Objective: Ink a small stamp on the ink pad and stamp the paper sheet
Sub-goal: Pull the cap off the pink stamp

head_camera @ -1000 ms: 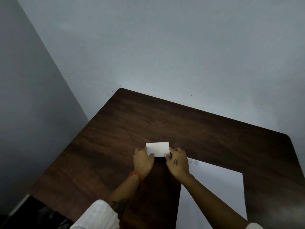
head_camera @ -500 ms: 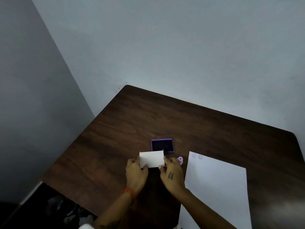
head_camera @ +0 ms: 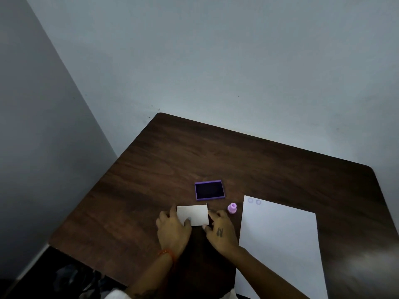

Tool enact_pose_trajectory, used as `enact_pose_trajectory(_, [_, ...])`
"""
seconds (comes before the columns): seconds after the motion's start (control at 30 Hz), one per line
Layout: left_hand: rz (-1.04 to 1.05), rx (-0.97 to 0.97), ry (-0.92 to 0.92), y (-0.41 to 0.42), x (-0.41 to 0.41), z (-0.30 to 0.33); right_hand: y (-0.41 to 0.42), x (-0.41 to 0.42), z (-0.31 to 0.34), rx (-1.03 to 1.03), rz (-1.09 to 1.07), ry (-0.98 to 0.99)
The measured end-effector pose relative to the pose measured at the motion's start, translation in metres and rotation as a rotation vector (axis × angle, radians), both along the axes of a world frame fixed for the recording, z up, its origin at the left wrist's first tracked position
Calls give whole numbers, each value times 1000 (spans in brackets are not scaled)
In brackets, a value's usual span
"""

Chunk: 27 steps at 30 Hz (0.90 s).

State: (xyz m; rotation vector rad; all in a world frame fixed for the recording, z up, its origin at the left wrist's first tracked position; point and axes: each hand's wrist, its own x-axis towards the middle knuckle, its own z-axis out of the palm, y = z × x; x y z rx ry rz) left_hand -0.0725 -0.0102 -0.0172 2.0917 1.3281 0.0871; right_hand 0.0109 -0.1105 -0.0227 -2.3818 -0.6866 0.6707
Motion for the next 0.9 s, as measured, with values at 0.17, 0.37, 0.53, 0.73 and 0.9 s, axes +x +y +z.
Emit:
enact_pose_trajectory(0.17, [-267,138,-195,-2,23,11,-5,17,18,206,-137,-174])
enact_pose_trajectory(0.37, [-528,-57,-332,-21,65,11,-20,46,21,200,-321,-258])
enact_pose_trajectory(0.53, [-642,-121,-260,-30,85,4,-29,55,5,199,-288,-86])
enact_pose_trajectory(0.73, [-581,-91,-265,-34,91,-1,-35,66,5,255,-211,-71])
enact_pose_trajectory(0.9, [-505,-281,-400,-34,84,0,-47,74,10,396,-413,352])
